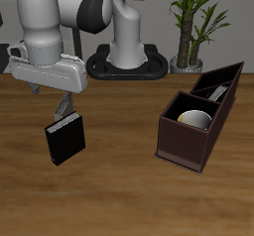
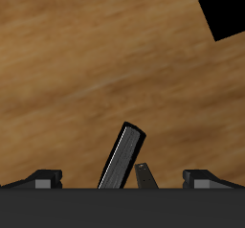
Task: Place the white-yellow mug into the left desk caddy's right compartment and place the left black book into the left desk caddy's back compartment and place the right black book into the left desk caddy's front compartment
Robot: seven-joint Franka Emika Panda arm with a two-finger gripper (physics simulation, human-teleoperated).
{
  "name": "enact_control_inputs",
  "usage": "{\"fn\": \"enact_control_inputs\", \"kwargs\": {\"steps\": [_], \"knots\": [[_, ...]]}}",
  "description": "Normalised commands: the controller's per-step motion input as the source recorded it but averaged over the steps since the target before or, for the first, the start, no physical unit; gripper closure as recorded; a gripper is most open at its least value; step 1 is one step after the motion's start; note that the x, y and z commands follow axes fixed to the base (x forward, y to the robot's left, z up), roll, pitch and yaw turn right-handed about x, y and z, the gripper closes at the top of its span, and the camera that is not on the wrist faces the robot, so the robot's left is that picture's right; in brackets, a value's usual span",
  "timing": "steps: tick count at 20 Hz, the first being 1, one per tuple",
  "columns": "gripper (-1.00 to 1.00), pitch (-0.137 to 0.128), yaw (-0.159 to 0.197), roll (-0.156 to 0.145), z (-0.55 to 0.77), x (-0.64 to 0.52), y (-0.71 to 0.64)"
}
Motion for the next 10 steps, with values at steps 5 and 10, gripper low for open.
{"fn": "enact_control_inputs", "kwargs": {"steps": [5,10], "knots": [[-1.00,-0.009,0.010,-0.008,-0.23,0.02,-0.01],[-1.00,-0.013,-0.011,0.005,-0.24,0.01,0.17]]}}
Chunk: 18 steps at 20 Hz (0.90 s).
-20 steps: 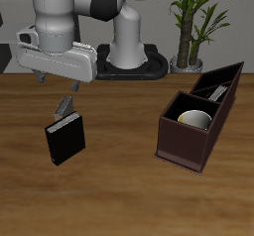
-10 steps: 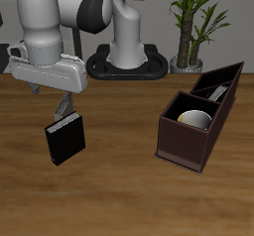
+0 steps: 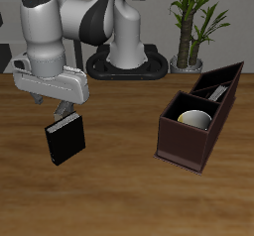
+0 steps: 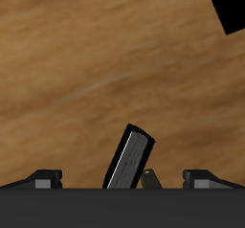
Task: Place the white-yellow mug into the left desk caddy's right compartment and place the left black book into the left desk caddy's back compartment and place the right black book into the left desk caddy's front compartment
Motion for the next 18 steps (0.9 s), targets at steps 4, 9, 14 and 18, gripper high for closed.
{"fn": "enact_control_inputs", "kwargs": {"steps": [4,9,14,18], "knots": [[-1.00,-0.054,-0.005,-0.067,-0.24,-0.10,0.02],[-1.00,-0.007,-0.032,-0.038,-0.21,-0.05,0.00],[-1.00,0.005,-0.015,-0.018,-0.15,-0.02,0.01],[-1.00,0.033,-0.020,-0.004,-0.23,0.04,0.00]]}}
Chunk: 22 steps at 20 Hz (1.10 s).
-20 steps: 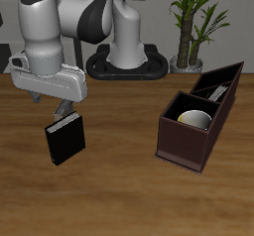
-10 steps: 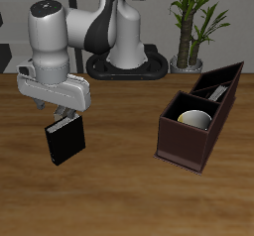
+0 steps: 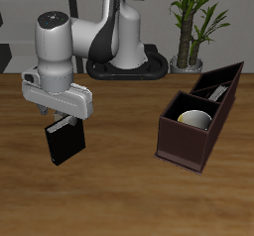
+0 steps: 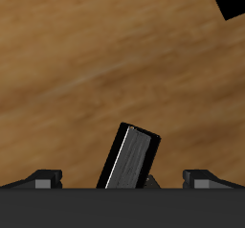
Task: Place the white-yellow mug into the left desk caddy's right compartment and place the left black book into the left desk caddy's back compartment and place the right black book into the left desk caddy's front compartment
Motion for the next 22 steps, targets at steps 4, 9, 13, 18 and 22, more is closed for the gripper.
{"fn": "enact_control_inputs", "kwargs": {"steps": [4,9,13,18,22], "knots": [[-1.00,0.040,-0.033,-0.003,-0.33,0.04,0.00],[-1.00,0.046,-0.044,-0.019,-0.27,0.02,-0.08],[1.00,0.011,-0.018,0.007,-0.15,-0.03,-0.02],[1.00,-0.003,-0.013,0.027,0.04,-0.02,0.10],[1.00,-0.005,0.007,0.005,0.13,0.04,0.01]]}}
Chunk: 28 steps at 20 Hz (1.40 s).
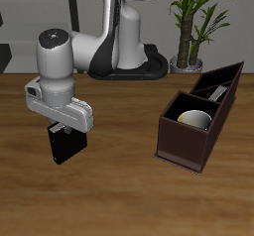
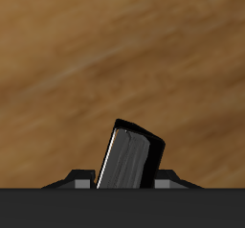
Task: Place the white-yellow mug into the left desk caddy's right compartment and place the left black book into the left desk caddy's back compartment and place the right black book into the left desk caddy's front compartment
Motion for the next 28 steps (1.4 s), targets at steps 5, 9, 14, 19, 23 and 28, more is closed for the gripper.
{"fn": "enact_control_inputs", "kwargs": {"steps": [5,9,14,19,23,28], "knots": [[1.00,-0.042,0.011,0.011,0.42,0.02,0.18],[1.00,-0.107,0.073,0.042,0.76,-0.18,0.73],[1.00,-0.075,0.066,0.048,0.51,-0.25,0.71],[1.00,-0.081,0.068,0.007,0.21,-0.36,0.58],[1.00,-0.012,-0.031,0.020,0.02,-0.32,0.38],[1.00,-0.048,0.011,-0.022,0.15,-0.40,0.24]]}}
